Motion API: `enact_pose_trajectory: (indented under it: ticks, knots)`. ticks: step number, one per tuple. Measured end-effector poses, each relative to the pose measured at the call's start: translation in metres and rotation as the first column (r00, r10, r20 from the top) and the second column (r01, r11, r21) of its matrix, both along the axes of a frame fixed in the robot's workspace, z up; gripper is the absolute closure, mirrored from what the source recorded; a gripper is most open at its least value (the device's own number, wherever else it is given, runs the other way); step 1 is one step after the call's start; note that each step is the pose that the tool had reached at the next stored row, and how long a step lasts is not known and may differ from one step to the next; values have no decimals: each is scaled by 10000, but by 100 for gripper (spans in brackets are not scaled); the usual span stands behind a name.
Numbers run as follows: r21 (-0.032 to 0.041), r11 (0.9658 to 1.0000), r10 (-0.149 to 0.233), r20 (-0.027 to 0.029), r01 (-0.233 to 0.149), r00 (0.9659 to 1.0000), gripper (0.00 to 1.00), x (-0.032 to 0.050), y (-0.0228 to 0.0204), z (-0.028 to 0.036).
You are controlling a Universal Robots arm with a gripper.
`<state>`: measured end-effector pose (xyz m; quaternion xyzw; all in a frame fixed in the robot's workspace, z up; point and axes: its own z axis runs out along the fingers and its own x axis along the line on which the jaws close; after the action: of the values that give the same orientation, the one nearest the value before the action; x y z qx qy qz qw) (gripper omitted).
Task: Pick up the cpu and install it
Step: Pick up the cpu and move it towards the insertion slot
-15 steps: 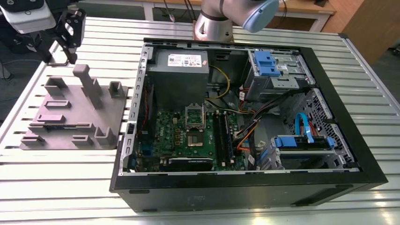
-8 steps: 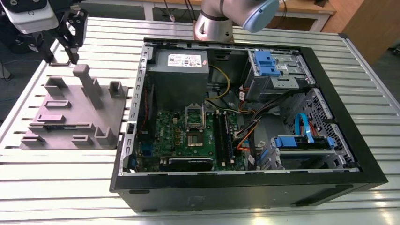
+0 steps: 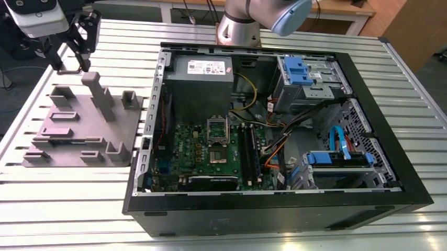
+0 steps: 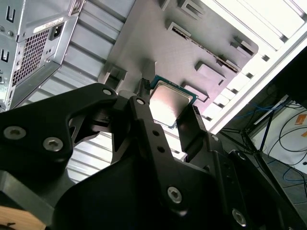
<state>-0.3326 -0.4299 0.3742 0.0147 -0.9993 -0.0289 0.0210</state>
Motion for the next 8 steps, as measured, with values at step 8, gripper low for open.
enact_pose_trajectory:
  ticks: [8]
  knots:
    - [0,10000,-1,-1,1,10000,53,18,0,0]
